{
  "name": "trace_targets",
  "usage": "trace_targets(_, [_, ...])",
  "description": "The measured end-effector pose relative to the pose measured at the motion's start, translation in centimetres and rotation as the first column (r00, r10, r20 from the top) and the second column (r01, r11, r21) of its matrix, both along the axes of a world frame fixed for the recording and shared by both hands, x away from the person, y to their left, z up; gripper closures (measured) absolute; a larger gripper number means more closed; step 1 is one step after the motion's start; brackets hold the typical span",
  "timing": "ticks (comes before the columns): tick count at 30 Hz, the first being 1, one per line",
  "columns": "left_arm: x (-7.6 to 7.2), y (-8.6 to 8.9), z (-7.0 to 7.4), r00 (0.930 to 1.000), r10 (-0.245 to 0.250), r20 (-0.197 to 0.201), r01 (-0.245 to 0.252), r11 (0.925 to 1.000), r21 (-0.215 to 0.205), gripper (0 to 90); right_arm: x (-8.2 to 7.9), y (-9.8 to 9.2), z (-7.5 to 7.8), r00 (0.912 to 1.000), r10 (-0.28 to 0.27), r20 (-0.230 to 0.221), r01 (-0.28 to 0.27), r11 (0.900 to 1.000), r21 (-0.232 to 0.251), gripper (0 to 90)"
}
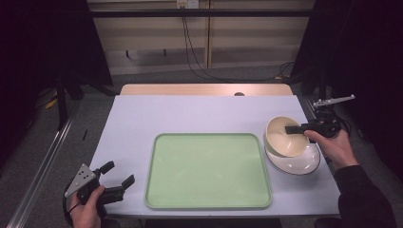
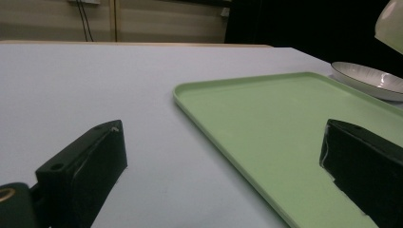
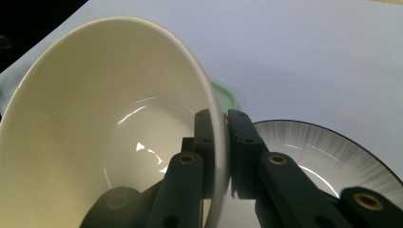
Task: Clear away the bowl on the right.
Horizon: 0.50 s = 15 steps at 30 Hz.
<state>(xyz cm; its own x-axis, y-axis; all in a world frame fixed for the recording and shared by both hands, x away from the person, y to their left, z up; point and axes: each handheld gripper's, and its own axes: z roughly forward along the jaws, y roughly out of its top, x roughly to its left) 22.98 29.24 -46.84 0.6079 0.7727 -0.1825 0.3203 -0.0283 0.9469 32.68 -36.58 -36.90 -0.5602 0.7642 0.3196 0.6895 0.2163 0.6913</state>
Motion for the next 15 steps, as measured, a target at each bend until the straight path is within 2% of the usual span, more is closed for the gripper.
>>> trace_targets(15, [0.0,0.0,0.0,1.0,-0.001,0.001,0.001,1.0,0.0,1.7,1.7,2.7,0.3,0.9996,0.027,-0.013,-0.027,1.0,-0.002,83.7])
